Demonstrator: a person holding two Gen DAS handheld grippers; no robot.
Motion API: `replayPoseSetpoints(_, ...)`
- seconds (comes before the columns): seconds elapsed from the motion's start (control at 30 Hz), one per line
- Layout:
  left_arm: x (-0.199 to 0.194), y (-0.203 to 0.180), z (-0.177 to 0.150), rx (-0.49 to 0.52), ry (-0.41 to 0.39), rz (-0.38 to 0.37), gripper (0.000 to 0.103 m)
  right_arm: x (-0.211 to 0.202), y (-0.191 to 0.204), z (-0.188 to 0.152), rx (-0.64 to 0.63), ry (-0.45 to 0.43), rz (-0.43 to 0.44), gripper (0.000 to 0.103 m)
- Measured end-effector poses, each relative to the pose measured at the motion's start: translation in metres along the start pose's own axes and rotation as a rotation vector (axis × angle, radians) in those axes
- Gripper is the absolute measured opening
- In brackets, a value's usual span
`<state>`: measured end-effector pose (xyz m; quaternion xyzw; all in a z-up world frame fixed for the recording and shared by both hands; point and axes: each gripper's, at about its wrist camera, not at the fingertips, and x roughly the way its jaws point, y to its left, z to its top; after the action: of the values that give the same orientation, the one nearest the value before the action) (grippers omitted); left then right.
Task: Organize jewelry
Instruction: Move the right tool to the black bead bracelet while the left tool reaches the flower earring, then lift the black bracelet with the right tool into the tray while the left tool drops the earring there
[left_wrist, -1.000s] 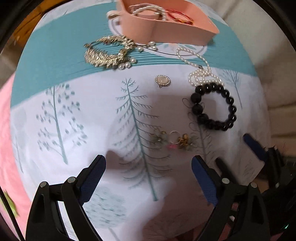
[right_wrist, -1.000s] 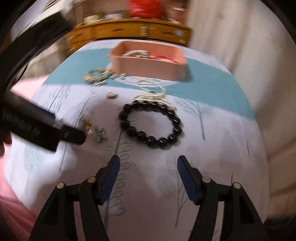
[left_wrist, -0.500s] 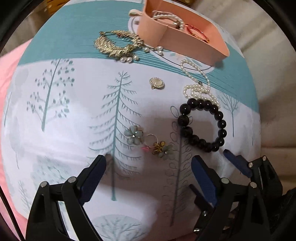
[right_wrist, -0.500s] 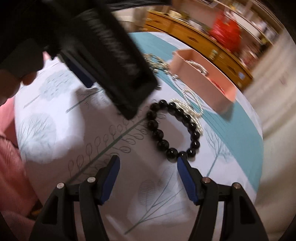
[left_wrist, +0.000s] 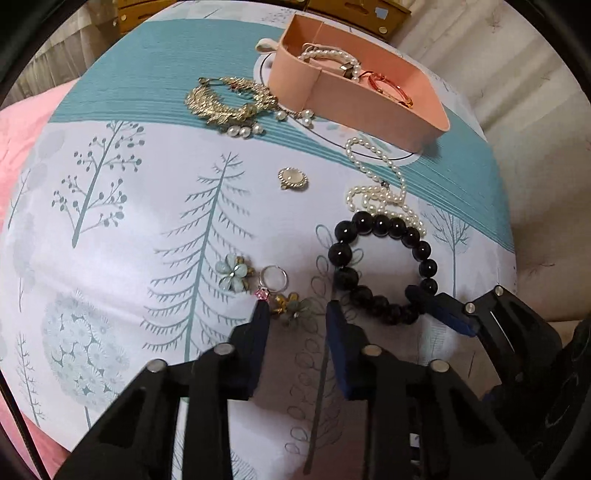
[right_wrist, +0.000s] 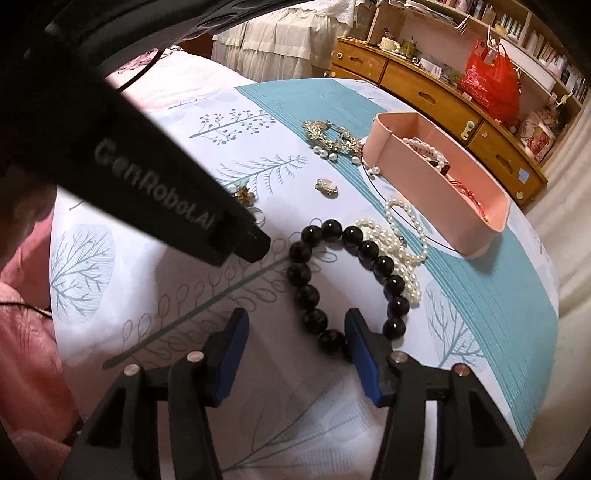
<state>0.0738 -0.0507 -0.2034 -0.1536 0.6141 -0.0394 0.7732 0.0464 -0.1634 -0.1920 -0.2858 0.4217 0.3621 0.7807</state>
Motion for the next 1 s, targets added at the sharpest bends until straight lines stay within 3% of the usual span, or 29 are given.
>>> replayPoseSetpoints(0.2, 0.008, -0.014, 0.003, 0.021, -0.03, 0.016, 0.021, 0.01, -0.017, 0.008, 0.056, -0.012, 0.079, 0.033)
replayPoseSetpoints(0.3, 0.005, -0.009, 0.001, 0.017, -0.028, 0.013, 0.021, 0.013, -0.027, 0.011, 0.106, -0.028, 0.097, 0.016)
replayPoseSetpoints(0.53, -0.009, 0.003, 0.006, 0.012, -0.059, -0.007, 0.021, 0.017, -0.046, 0.015, 0.265, -0.025, 0.209, 0.015)
replayPoseSetpoints(0.7, -0.03, 0.008, 0.03, 0.013, -0.079, -0.014, 0.021, 0.01, -0.062, 0.019, 0.383, -0.059, 0.26, 0.015)
replayPoseSetpoints(1.0, -0.079, 0.007, 0.088, 0.075, -0.275, 0.016, 0.021, -0.02, -0.084, 0.039, 0.491, -0.189, 0.266, 0.015)
